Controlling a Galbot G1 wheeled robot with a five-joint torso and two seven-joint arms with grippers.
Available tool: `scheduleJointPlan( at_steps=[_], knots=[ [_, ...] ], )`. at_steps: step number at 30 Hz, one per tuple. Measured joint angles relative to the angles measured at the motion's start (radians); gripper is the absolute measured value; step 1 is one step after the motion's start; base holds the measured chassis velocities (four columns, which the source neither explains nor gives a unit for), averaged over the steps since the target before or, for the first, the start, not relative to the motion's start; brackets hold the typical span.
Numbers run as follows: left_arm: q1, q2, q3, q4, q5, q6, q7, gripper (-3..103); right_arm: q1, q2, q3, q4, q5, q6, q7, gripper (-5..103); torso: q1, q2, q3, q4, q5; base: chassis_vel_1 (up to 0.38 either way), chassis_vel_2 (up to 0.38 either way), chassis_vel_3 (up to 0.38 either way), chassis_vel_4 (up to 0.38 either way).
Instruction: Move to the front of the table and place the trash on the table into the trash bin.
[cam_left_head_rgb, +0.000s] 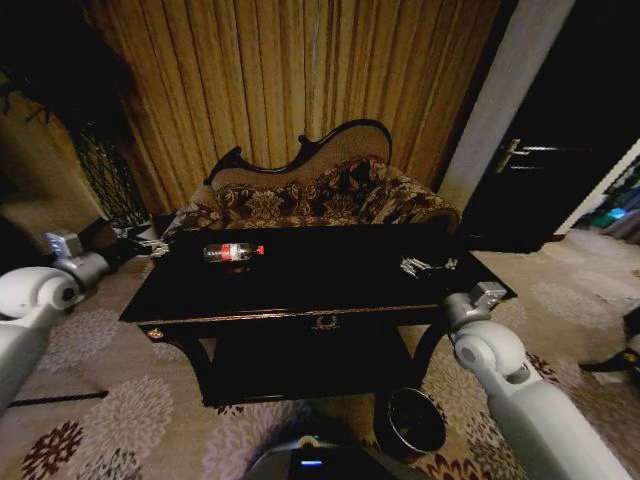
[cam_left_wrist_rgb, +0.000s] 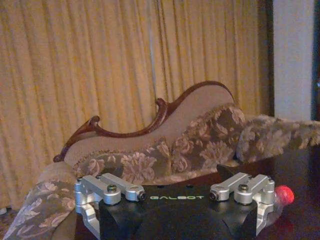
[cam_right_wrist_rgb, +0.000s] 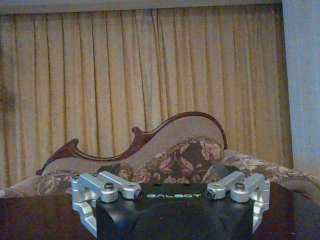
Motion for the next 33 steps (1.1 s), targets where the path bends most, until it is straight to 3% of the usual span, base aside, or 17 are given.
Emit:
scheduleJointPlan(
  at_steps=[7,13,21,25,30,33],
  knots=[
    [0.012,-0.086,-0.021,-0.052,0.040,-0.001,-0.033,100,0.000,0.003,0.001,0.002,0.000,0.000,0.000,100,0.000,0.000,0.000,-0.0002,-0.0001,0.000,0.000,0.000,0.000],
    [0.070,-0.164,-0.098,-0.113,0.112,0.005,-0.038,100,0.007,-0.004,-0.009,-0.002,0.000,0.000,0.000,100,0.000,0.000,0.000,0.0003,0.0002,0.000,0.000,0.000,0.000],
    [0.090,-0.318,-0.155,-0.144,0.179,-0.001,-0.027,100,0.026,-0.034,-0.013,-0.011,0.017,-0.004,0.000,100,0.000,0.000,0.000,0.0002,0.0001,0.000,0.000,0.000,0.000],
    [0.076,-0.349,-0.129,-0.120,0.201,-0.012,-0.035,100,0.026,-0.045,-0.004,-0.013,0.028,-0.005,0.001,100,0.000,0.000,0.000,0.0000,-0.0002,0.000,0.000,0.000,0.000],
    [0.031,-0.332,-0.079,-0.077,0.214,-0.009,-0.026,100,0.030,-0.049,0.010,-0.021,0.036,-0.005,0.001,100,0.000,0.000,0.000,-0.0001,0.0001,0.000,0.000,0.000,0.000],
    [-0.008,-0.311,-0.026,-0.054,0.200,-0.005,-0.055,100,0.033,-0.042,0.009,-0.024,0.036,-0.005,0.001,100,0.000,0.000,0.000,-0.0001,-0.0002,0.000,0.000,0.000,0.000]
  ],
)
